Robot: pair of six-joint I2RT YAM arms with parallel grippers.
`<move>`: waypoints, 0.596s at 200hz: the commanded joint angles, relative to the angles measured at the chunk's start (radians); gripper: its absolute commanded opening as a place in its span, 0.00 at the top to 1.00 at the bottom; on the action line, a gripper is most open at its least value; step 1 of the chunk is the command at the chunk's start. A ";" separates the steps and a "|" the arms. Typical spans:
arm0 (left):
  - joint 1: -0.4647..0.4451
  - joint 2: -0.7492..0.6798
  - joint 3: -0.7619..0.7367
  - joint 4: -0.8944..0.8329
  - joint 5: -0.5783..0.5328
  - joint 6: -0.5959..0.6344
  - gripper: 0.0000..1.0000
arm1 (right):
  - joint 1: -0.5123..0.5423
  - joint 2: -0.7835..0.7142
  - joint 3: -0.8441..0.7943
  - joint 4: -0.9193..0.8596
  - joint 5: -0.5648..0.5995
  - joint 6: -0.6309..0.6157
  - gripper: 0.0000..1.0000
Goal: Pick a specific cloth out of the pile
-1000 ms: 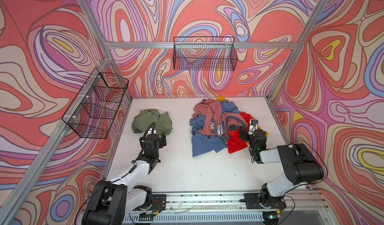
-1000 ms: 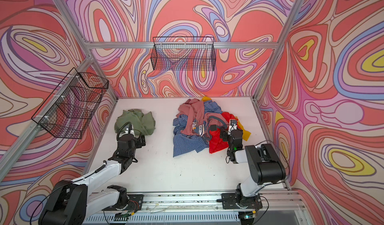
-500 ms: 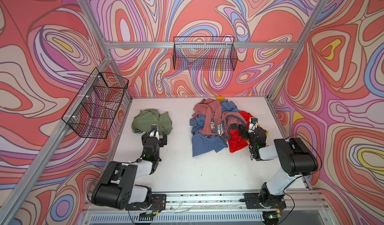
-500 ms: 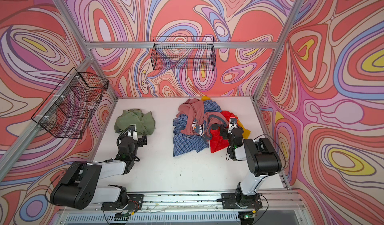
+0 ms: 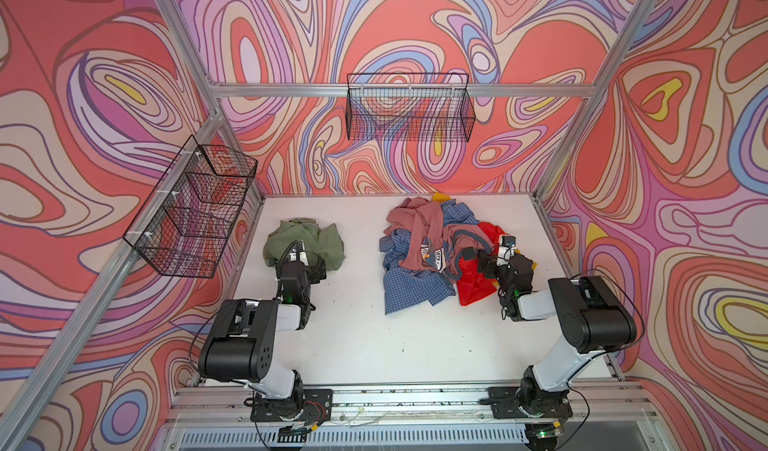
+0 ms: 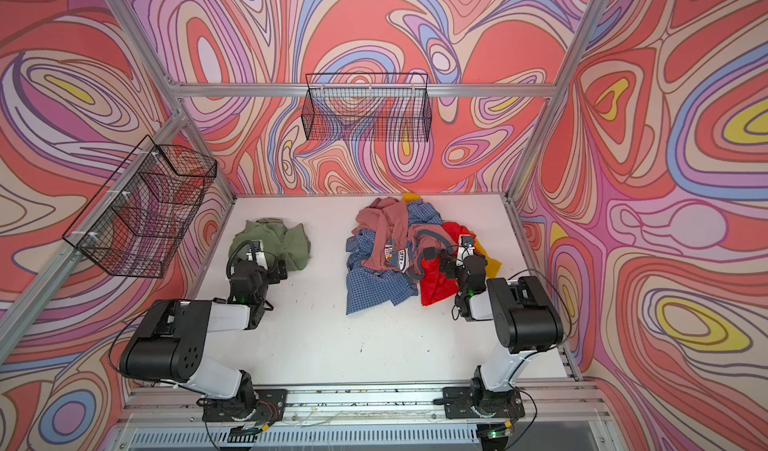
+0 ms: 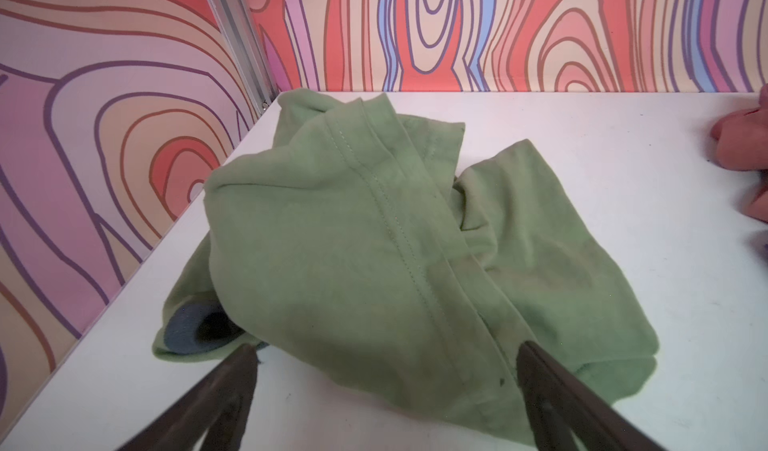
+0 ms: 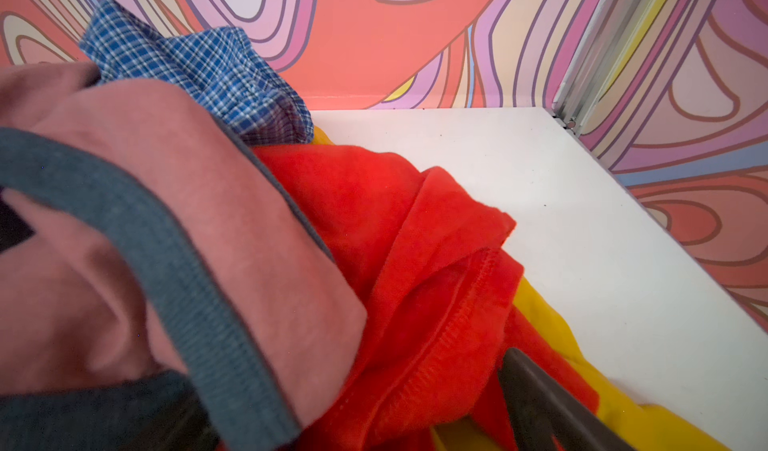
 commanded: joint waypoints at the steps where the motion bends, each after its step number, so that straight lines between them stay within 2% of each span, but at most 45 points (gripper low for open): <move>1: 0.001 -0.013 0.000 -0.040 0.011 -0.015 0.00 | -0.007 0.006 0.019 0.002 -0.005 0.006 0.02; 12: 0.001 0.004 -0.015 0.019 0.012 -0.006 0.00 | -0.007 0.007 0.020 0.001 -0.004 0.007 0.02; 27: -0.001 -0.009 -0.001 -0.031 0.014 -0.010 0.00 | -0.007 0.008 0.019 0.002 -0.006 0.006 0.02; 42: -0.001 0.004 -0.010 0.007 0.015 -0.005 0.00 | -0.007 0.008 0.021 0.000 -0.006 0.007 0.02; 119: -0.001 -0.001 -0.004 -0.013 0.012 -0.008 0.00 | -0.016 0.008 0.032 -0.022 0.000 0.020 0.02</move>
